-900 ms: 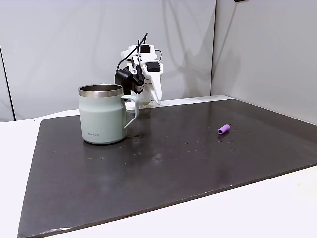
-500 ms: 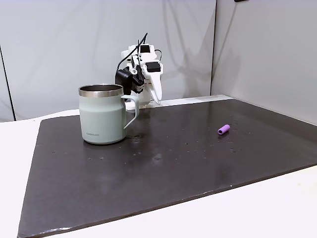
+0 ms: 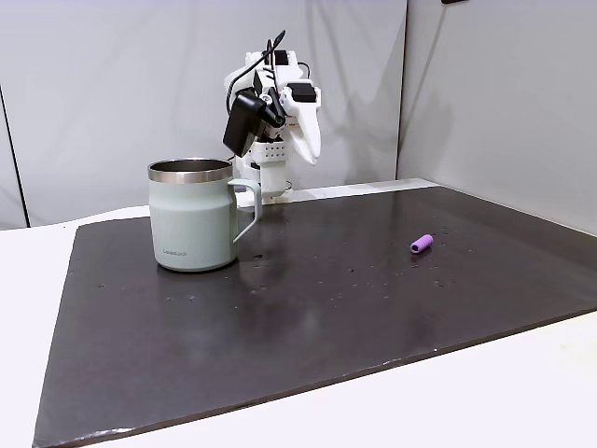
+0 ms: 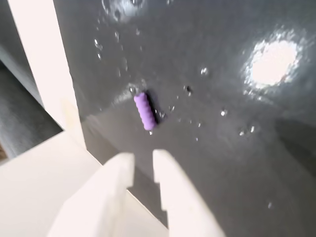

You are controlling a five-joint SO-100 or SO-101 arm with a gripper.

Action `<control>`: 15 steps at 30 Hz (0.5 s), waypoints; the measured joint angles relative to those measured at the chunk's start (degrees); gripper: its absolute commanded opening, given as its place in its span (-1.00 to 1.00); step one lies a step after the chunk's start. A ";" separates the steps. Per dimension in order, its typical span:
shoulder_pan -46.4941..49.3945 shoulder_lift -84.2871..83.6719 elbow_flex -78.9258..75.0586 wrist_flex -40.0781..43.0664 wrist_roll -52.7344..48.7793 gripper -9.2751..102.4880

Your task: Grasp a pengrip and put it in the cup.

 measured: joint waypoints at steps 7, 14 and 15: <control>-4.66 -21.01 -21.97 5.45 0.00 -0.57; -8.09 -40.25 -40.96 13.45 3.16 -0.47; -8.79 -42.98 -43.68 14.77 3.87 -0.46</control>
